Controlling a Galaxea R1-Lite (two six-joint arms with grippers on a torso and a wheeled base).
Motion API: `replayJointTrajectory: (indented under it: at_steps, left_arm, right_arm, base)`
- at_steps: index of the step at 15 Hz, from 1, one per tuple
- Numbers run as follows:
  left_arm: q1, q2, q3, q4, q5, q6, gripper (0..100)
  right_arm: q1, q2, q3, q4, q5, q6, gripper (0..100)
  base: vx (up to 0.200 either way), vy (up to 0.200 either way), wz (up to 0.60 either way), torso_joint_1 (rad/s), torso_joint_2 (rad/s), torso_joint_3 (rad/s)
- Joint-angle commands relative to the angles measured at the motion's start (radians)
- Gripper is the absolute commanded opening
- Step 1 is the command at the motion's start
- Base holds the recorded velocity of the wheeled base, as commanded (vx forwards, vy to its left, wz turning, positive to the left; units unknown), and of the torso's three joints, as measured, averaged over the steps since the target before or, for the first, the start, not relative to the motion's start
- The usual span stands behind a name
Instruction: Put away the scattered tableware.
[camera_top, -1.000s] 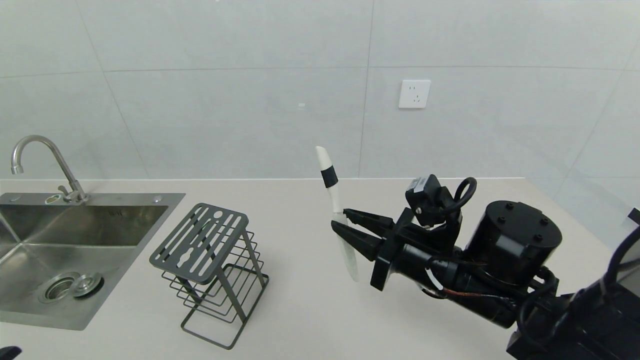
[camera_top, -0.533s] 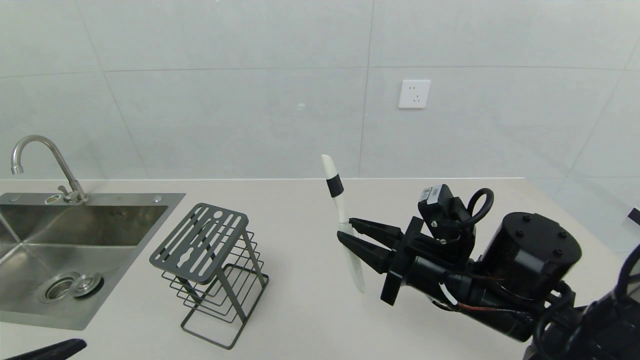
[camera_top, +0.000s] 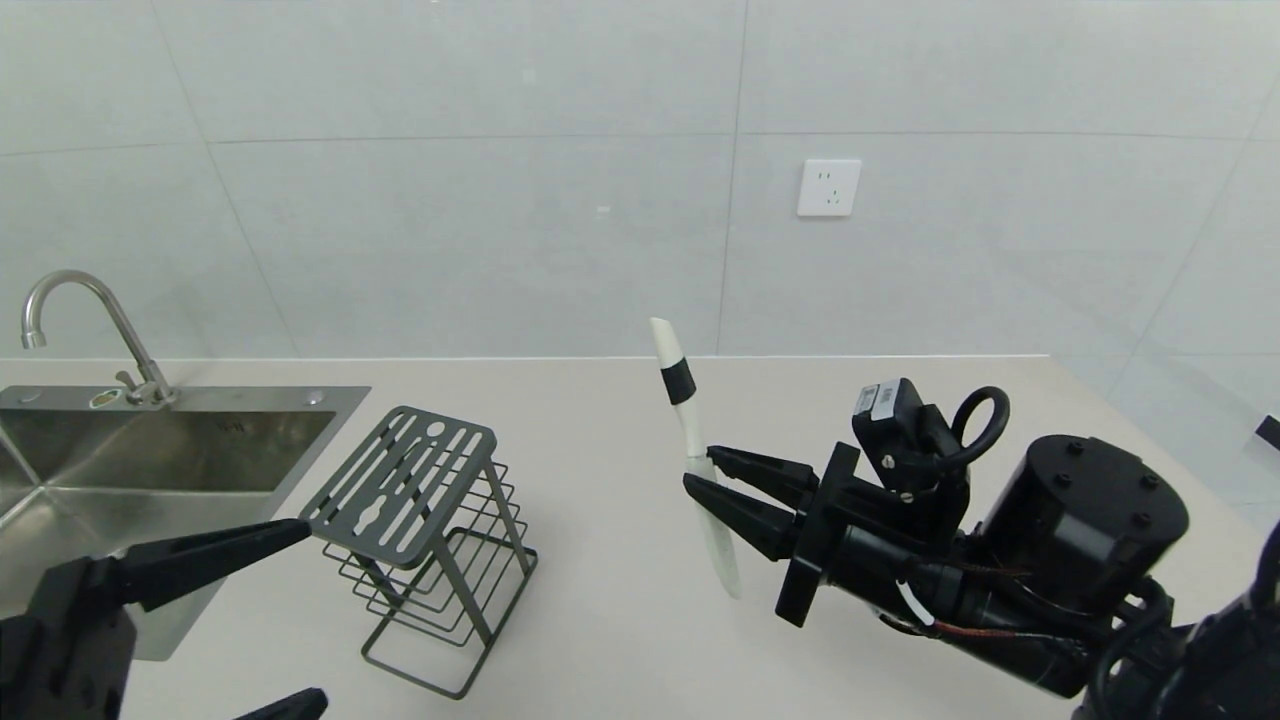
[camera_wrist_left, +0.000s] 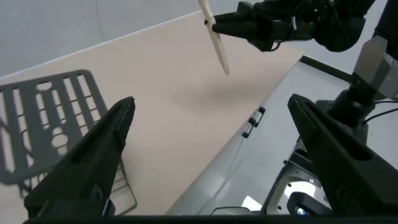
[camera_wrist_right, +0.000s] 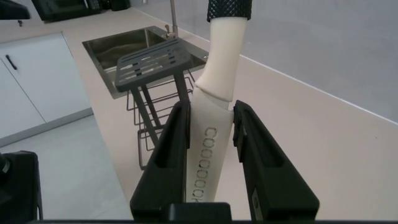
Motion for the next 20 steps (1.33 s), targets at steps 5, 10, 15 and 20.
replayJointTrajectory:
  at_steps: [5,10,15,20]
  left_arm:
    - [-0.166,0.288,-0.028,-0.232,-0.005,-0.003,100]
    - [-0.168,0.553,-0.072,-0.585,0.000,-0.003,100]
    - [-0.201,0.679,-0.075,-0.771,-0.002,-0.073,100]
    - [-0.238,0.807,-0.118,-0.950,-0.002,-0.170,100]
  right_arm:
    - [0.000,0.018,-0.005,-0.027,0.114,-0.012,0]
    - [-0.003,0.030,-0.020,-0.027,0.114,-0.009,0]
    - [0.002,0.038,-0.025,-0.027,0.114,-0.007,0]
    - [0.005,0.037,-0.026,-0.027,0.116,-0.006,0]
  base:
    - [0.000,0.000,0.00,0.000,0.00,0.000]
    - [0.000,0.000,0.00,0.000,0.00,0.000]
    - [0.000,0.000,0.00,0.000,0.00,0.000]
    - [0.000,0.000,0.00,0.000,0.00,0.000]
